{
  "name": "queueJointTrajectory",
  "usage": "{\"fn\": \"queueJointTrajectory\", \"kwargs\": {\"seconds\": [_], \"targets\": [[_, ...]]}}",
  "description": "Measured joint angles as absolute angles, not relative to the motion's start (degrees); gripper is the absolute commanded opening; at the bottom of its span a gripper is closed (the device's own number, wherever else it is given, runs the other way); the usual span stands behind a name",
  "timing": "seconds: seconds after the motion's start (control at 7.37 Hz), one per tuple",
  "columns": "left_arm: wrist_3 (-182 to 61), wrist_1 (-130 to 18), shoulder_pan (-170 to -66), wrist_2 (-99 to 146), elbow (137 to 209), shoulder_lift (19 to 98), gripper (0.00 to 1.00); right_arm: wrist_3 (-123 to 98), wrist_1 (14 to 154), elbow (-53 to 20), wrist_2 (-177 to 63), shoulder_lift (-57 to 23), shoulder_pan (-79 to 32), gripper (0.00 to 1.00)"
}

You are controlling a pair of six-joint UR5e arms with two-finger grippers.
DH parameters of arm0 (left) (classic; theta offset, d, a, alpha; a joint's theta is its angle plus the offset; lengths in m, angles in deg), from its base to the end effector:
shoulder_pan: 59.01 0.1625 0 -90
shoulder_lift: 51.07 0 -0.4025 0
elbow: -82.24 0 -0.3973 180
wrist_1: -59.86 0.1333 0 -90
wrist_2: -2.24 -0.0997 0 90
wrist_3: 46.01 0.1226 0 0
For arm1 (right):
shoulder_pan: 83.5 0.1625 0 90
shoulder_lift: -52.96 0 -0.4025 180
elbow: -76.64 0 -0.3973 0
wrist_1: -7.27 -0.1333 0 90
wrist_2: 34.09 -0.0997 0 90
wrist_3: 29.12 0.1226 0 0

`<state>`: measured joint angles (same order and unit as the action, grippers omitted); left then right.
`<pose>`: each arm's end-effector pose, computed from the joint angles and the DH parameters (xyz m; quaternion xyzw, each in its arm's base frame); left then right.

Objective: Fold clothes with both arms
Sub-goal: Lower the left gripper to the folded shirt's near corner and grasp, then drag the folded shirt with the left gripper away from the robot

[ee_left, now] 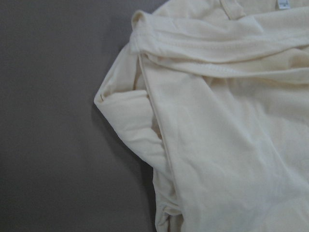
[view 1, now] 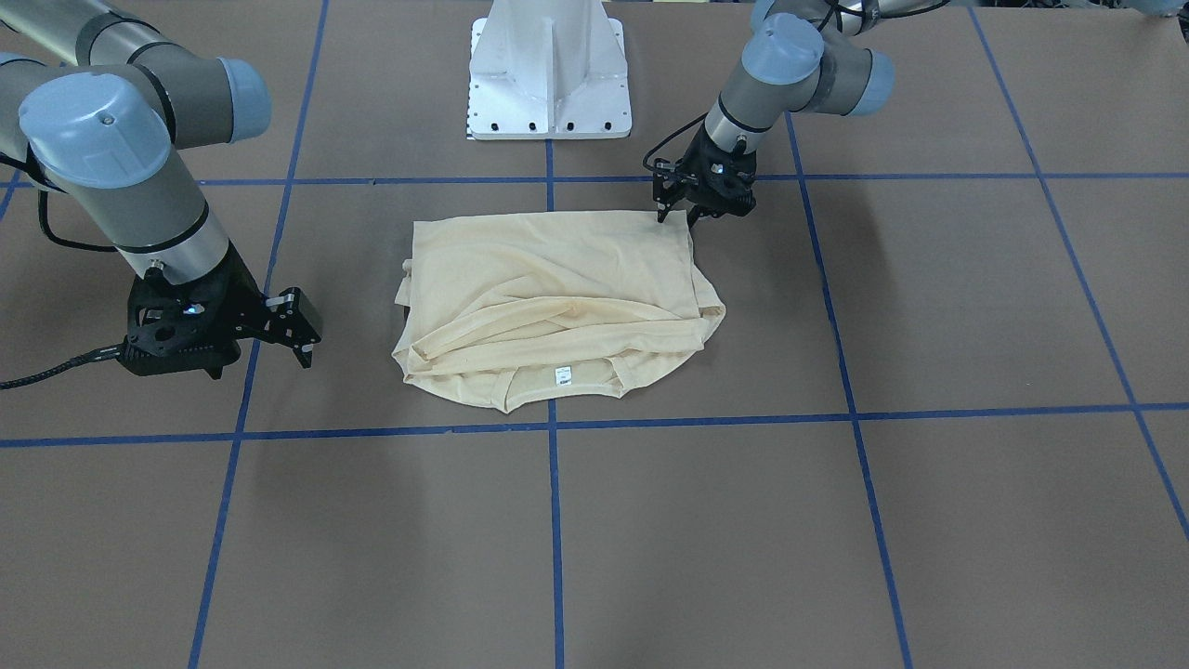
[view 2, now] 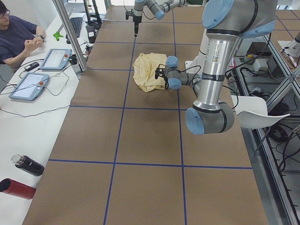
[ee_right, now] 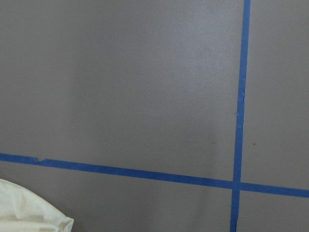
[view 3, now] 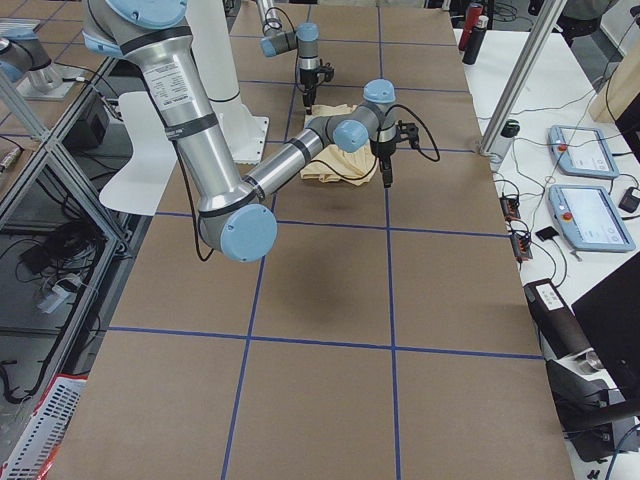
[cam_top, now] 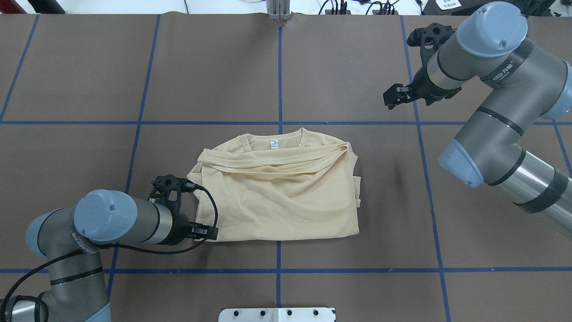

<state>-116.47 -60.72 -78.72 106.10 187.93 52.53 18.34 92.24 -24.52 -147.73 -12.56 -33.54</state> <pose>0.5243 -0.2982 0.3329 0.0679 0.5017 0.0589 0.8603 -0.3463 -0.5429 0.3175 0.1129 -0.3740 -0.0116 0.9205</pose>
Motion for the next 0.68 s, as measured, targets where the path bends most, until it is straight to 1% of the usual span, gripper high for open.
{"fn": "queueJointTrajectory", "kwargs": {"seconds": [0.68], "targets": [[-116.0, -60.1, -79.6, 106.1, 189.6, 51.6, 0.00, 18.6, 92.1, -24.4, -147.6, -12.6, -33.6, 0.99]]}}
